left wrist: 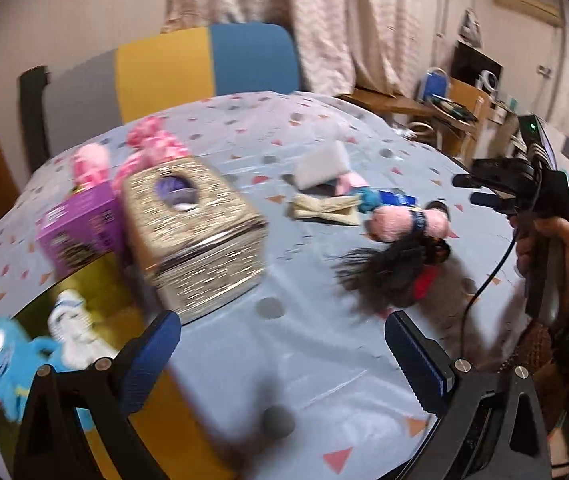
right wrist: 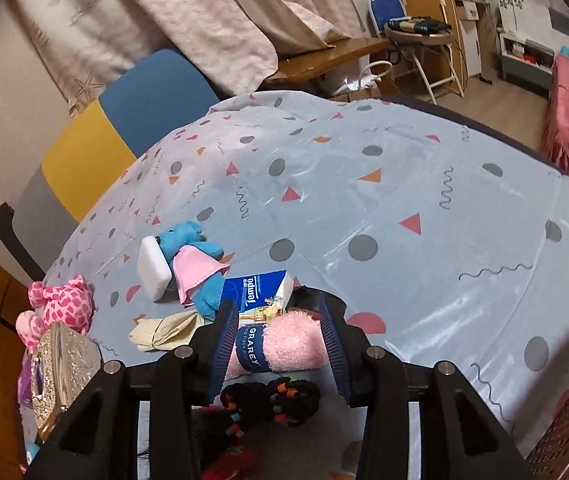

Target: Organize soft objects

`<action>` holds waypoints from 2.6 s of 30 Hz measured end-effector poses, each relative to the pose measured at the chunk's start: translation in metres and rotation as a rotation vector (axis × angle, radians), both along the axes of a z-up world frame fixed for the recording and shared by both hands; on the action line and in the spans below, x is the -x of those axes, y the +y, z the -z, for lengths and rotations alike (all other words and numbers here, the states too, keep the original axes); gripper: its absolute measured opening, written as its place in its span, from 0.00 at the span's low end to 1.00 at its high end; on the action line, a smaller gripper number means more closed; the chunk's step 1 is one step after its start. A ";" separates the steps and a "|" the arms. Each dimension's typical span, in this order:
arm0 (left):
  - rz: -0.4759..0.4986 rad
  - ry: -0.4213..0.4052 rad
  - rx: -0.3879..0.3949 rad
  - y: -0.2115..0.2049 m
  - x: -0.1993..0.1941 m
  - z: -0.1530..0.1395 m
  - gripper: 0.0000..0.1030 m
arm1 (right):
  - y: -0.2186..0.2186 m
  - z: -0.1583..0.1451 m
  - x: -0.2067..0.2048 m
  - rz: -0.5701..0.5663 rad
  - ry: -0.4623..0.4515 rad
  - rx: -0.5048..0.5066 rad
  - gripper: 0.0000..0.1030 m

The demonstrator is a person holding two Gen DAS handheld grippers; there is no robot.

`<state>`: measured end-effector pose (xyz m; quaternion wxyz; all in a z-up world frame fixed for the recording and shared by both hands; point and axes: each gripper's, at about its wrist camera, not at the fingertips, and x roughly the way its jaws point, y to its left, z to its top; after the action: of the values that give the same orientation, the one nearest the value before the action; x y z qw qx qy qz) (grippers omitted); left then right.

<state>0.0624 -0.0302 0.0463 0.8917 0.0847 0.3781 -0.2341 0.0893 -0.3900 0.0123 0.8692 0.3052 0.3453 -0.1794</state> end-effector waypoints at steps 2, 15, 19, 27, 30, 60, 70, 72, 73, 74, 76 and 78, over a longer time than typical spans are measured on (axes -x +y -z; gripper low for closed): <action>0.047 0.017 -0.002 -0.017 -0.007 0.002 0.98 | -0.003 0.002 -0.001 0.006 -0.002 -0.016 0.41; 0.320 0.023 -0.086 -0.126 -0.043 0.011 0.93 | -0.013 0.005 0.006 0.048 -0.024 -0.070 0.41; 0.431 0.026 -0.147 -0.167 -0.052 0.021 0.91 | -0.016 0.005 0.007 0.053 -0.032 -0.087 0.41; 0.545 0.079 -0.253 -0.220 -0.069 0.048 0.83 | -0.020 0.008 0.006 0.050 -0.034 -0.116 0.41; 0.558 0.131 -0.282 -0.231 -0.078 0.063 0.76 | -0.020 0.009 0.005 0.045 -0.037 -0.127 0.41; 0.032 0.286 0.075 -0.071 -0.051 0.050 0.32 | 0.018 0.027 -0.029 -0.251 0.040 -0.197 0.41; -0.057 0.320 -0.002 -0.055 -0.020 0.096 0.34 | 0.087 0.050 -0.054 -0.578 0.231 -0.099 0.41; -0.054 0.337 -0.015 -0.055 -0.021 0.104 0.34 | 0.097 0.053 -0.053 -0.623 0.265 -0.057 0.51; -0.050 0.329 -0.015 -0.054 -0.021 0.105 0.34 | 0.102 0.055 -0.053 -0.642 0.278 -0.045 0.64; -0.043 0.309 -0.019 -0.054 -0.019 0.105 0.34 | 0.106 0.057 -0.052 -0.663 0.290 -0.030 0.68; -0.040 0.303 -0.026 -0.054 -0.019 0.105 0.34 | 0.115 0.058 -0.050 -0.693 0.308 0.013 0.68; -0.034 0.296 -0.031 -0.056 -0.020 0.104 0.34 | 0.120 0.062 -0.049 -0.717 0.334 0.035 0.68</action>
<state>0.0822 -0.0863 -0.0581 0.8285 0.0565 0.5105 -0.2231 0.1387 -0.2703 -0.0500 0.8136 0.1166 0.5637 0.0826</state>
